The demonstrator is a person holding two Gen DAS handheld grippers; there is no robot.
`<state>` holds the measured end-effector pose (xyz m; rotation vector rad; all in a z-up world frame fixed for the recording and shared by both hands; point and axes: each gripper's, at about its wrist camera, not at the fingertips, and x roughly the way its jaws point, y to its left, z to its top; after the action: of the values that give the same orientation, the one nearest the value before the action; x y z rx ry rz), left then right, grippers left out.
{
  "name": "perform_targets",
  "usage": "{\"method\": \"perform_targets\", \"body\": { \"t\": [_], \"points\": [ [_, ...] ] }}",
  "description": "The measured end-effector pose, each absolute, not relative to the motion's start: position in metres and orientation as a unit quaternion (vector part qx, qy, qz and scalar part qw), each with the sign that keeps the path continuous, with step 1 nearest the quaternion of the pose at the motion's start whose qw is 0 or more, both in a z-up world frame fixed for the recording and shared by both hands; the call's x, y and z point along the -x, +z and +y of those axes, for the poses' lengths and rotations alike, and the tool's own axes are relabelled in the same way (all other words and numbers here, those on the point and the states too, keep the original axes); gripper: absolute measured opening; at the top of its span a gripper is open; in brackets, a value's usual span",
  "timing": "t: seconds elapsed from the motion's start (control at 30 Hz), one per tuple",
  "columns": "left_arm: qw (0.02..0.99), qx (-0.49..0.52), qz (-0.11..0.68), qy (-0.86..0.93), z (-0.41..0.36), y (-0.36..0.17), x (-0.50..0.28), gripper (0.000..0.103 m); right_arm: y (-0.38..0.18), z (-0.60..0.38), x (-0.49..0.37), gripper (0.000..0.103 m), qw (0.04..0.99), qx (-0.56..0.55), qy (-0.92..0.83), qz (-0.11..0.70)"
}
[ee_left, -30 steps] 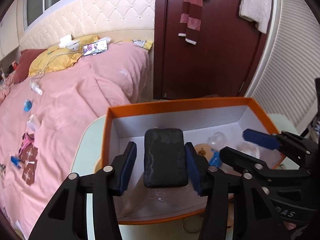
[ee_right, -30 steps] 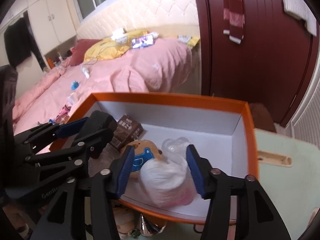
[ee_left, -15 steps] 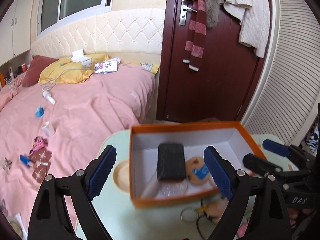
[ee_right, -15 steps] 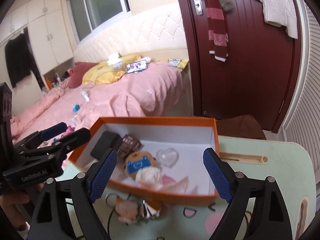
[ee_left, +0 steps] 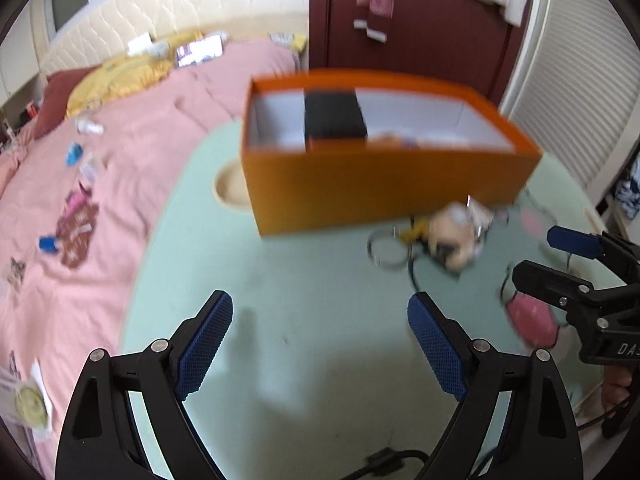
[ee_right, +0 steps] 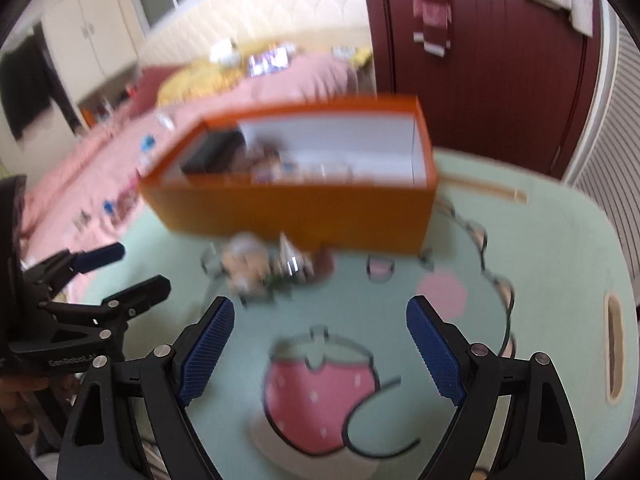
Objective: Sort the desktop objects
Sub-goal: 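Open both tools and withdraw them from the box, then grasp the keychain figure with the left tool while the right tool grasps the silver cone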
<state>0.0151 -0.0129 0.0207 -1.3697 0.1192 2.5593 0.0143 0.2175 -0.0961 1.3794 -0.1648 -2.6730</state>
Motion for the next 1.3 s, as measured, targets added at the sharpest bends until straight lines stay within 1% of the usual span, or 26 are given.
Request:
{"method": "perform_targets", "body": {
  "t": [0.1, 0.13, 0.17, 0.2, 0.23, 0.6, 0.87, 1.03, 1.07, 1.1, 1.17, 1.3],
  "points": [
    [0.113, 0.455, 0.052, 0.882, -0.01, 0.013, -0.02, 0.091, -0.104, 0.213, -0.015, 0.09, 0.064, -0.474, -0.877, -0.035],
    [0.115, 0.456, 0.048, 0.881, -0.011, 0.012, -0.02, 0.091, -0.104, 0.211, -0.015, 0.093, 0.059, -0.479, -0.876, -0.025],
    [0.114, 0.455, 0.047, 0.882, -0.01, 0.01, -0.018, 0.094, -0.104, 0.208, -0.015, 0.097, 0.054, -0.48, -0.876, -0.009],
    [0.113, 0.454, 0.046, 0.882, -0.01, 0.009, -0.017, 0.101, -0.105, 0.205, -0.014, 0.103, 0.05, -0.48, -0.876, 0.005],
    [0.111, 0.453, 0.045, 0.883, -0.009, 0.007, -0.017, 0.103, -0.105, 0.203, -0.014, 0.103, 0.049, -0.476, -0.878, 0.012],
    [0.103, 0.45, 0.041, 0.886, -0.007, 0.008, -0.014, 0.103, -0.091, 0.208, -0.015, 0.103, 0.046, -0.463, -0.885, 0.014],
    [0.103, 0.456, 0.044, 0.883, -0.005, 0.011, -0.014, 0.103, -0.11, 0.212, -0.015, 0.103, 0.047, -0.459, -0.887, 0.013],
    [0.111, 0.481, 0.049, 0.869, -0.001, 0.015, -0.008, 0.103, -0.116, 0.206, -0.012, 0.103, 0.048, -0.458, -0.888, 0.012],
    [0.117, 0.482, 0.043, 0.867, 0.0, 0.017, -0.007, 0.1, -0.115, 0.206, -0.012, 0.103, 0.049, -0.458, -0.888, 0.011],
    [0.123, 0.481, 0.036, 0.867, 0.002, 0.02, -0.007, 0.094, -0.115, 0.206, -0.012, 0.103, 0.049, -0.458, -0.888, 0.011],
    [0.138, 0.463, 0.015, 0.875, 0.006, 0.03, -0.008, 0.094, -0.115, 0.208, -0.012, 0.103, 0.043, -0.457, -0.888, 0.007],
    [0.163, 0.451, 0.013, 0.878, 0.025, 0.038, -0.003, 0.094, -0.115, 0.219, -0.012, 0.103, 0.017, -0.456, -0.89, -0.009]
  ]
}}
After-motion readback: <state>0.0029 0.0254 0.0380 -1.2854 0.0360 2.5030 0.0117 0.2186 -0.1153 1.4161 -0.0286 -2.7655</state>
